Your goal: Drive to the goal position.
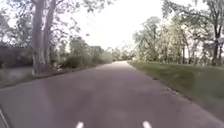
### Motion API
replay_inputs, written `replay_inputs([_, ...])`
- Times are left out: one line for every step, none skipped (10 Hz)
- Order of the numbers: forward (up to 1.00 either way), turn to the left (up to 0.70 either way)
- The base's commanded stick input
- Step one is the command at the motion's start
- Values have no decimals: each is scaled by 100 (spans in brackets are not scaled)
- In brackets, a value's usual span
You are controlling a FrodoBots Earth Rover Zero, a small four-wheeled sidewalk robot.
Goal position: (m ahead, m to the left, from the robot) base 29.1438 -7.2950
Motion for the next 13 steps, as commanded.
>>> replay_inputs([100, 0])
replay_inputs([100, 0])
replay_inputs([100, 0])
replay_inputs([100, 0])
replay_inputs([100, -16])
replay_inputs([100, -27])
replay_inputs([100, -27])
replay_inputs([100, -27])
replay_inputs([100, -27])
replay_inputs([100, -27])
replay_inputs([100, -27])
replay_inputs([100, -27])
replay_inputs([100, -27])
